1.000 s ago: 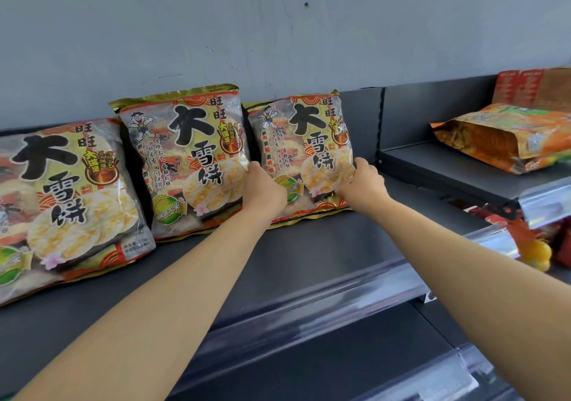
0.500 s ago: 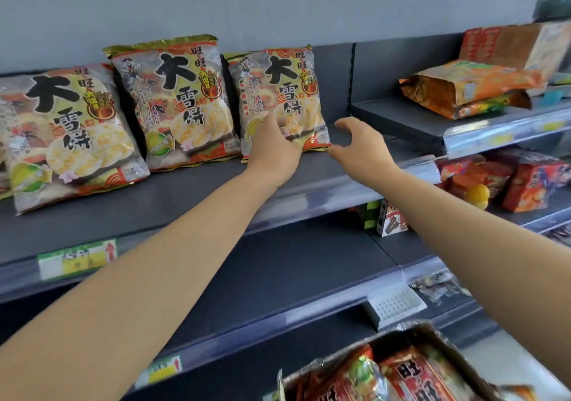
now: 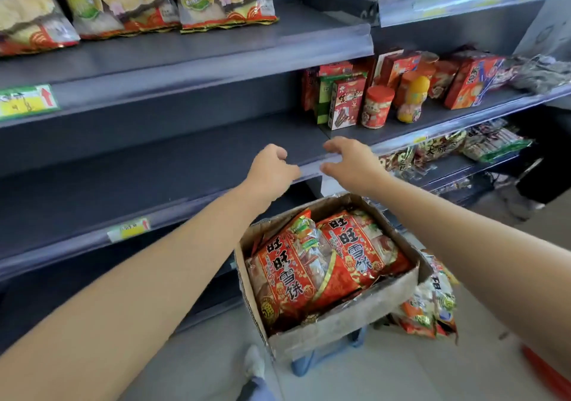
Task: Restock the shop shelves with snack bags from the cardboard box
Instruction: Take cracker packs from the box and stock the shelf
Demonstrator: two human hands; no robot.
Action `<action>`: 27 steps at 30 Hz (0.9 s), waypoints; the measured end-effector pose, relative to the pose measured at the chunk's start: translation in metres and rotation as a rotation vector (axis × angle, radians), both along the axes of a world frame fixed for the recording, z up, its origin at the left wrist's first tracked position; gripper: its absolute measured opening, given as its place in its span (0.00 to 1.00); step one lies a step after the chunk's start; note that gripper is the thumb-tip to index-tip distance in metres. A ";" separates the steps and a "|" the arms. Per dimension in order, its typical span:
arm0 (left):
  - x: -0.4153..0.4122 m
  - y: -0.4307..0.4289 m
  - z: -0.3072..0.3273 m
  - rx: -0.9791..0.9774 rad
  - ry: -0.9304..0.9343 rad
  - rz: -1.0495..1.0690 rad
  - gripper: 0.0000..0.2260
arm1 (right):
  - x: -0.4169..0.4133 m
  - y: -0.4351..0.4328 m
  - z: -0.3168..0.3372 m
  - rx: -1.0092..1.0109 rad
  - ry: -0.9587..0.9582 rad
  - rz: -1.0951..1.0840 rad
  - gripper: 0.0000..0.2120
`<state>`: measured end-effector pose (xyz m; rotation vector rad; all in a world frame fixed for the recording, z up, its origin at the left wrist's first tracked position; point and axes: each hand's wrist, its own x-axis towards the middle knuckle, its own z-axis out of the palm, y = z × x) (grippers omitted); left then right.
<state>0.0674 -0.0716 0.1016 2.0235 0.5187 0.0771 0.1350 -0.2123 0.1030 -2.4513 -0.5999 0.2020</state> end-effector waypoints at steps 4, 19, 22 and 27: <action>-0.021 -0.005 -0.046 -0.081 0.208 0.097 0.06 | -0.016 -0.006 -0.039 -0.122 0.145 0.057 0.24; -0.044 0.010 -0.188 -0.502 0.609 0.349 0.20 | -0.025 -0.001 -0.179 -0.390 0.574 -0.061 0.36; -0.047 0.011 -0.207 -0.542 0.620 0.346 0.20 | -0.022 0.001 -0.201 -0.417 0.624 -0.131 0.40; -0.050 0.012 -0.234 -0.539 0.652 0.375 0.19 | -0.017 0.008 -0.220 -0.535 0.567 -0.198 0.42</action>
